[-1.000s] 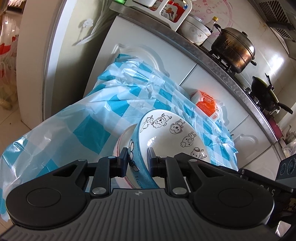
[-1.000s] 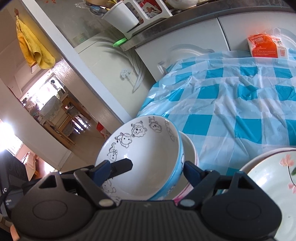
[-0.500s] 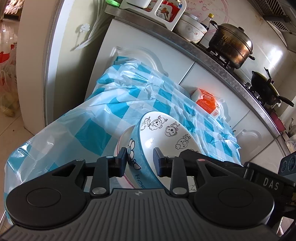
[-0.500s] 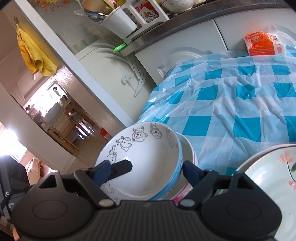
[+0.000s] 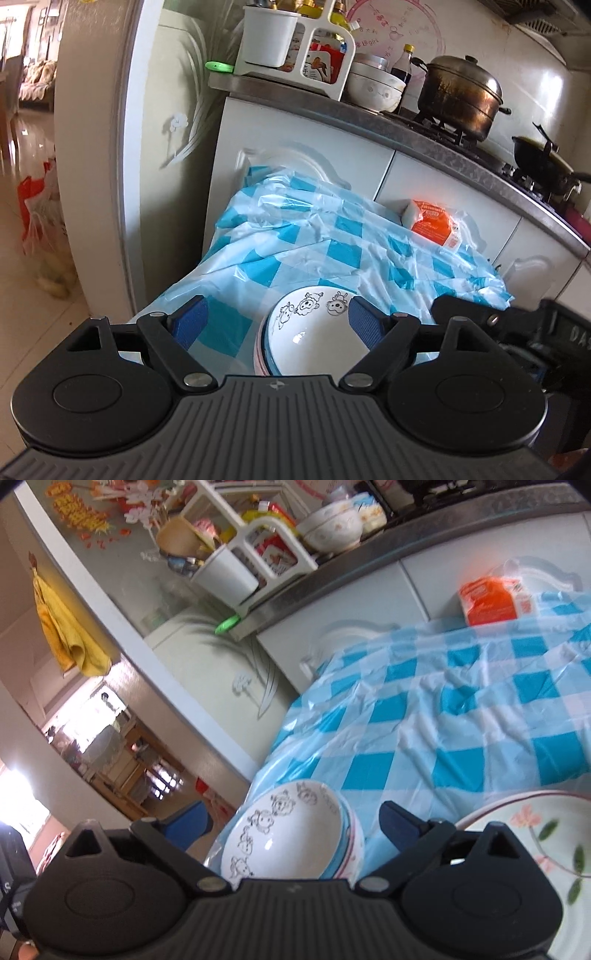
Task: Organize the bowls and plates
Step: 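Open the left gripper and withdraw it from the bowl stack, then move the right gripper to the red-rimmed white bowl and grasp its rim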
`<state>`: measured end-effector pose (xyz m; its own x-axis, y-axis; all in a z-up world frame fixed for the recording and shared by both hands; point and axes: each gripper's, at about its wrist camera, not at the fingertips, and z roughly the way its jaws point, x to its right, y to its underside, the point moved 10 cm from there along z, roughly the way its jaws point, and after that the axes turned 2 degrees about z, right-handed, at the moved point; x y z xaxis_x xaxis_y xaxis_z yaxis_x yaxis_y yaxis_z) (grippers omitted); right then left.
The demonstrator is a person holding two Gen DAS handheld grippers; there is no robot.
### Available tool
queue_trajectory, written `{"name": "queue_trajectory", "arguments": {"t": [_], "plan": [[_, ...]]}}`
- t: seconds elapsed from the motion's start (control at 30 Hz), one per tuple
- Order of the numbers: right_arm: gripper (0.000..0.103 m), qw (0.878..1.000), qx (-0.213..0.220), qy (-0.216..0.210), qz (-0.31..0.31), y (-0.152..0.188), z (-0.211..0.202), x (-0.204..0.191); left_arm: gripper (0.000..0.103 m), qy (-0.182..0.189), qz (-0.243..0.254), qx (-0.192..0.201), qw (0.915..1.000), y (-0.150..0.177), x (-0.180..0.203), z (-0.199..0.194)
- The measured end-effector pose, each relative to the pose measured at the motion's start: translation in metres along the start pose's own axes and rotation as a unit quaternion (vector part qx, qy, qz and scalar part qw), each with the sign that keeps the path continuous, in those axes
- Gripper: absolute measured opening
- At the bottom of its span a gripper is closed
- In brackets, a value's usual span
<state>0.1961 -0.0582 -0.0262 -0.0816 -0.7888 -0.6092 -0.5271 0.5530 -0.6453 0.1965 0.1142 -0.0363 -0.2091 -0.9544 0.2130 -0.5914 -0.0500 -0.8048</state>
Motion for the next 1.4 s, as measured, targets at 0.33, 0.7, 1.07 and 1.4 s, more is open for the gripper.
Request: {"name": "queue_trajectory", "arguments": {"t": [0.33, 0.7, 1.07, 1.4], "plan": [[0.102, 0.998, 0.066, 0.017, 0.004, -0.023, -0.031, 0.014, 0.103, -0.016, 0.041, 0.012, 0.9989, -0.007, 0.021, -0.004], [0.102, 0.993, 0.115, 0.021, 0.014, -0.037, -0.062, 0.032, 0.103, -0.017, 0.083, 0.010, 0.9964, -0.003, 0.049, -0.003], [0.102, 0.988, 0.145, 0.031, 0.035, -0.043, -0.087, 0.058, 0.103, -0.004, 0.119, 0.005, 0.9928, 0.003, 0.081, 0.001], [0.102, 0.983, 0.170, 0.045, 0.055, -0.047, -0.109, 0.085, 0.103, 0.006, 0.145, -0.003, 0.9894, 0.013, 0.111, 0.005]]}}
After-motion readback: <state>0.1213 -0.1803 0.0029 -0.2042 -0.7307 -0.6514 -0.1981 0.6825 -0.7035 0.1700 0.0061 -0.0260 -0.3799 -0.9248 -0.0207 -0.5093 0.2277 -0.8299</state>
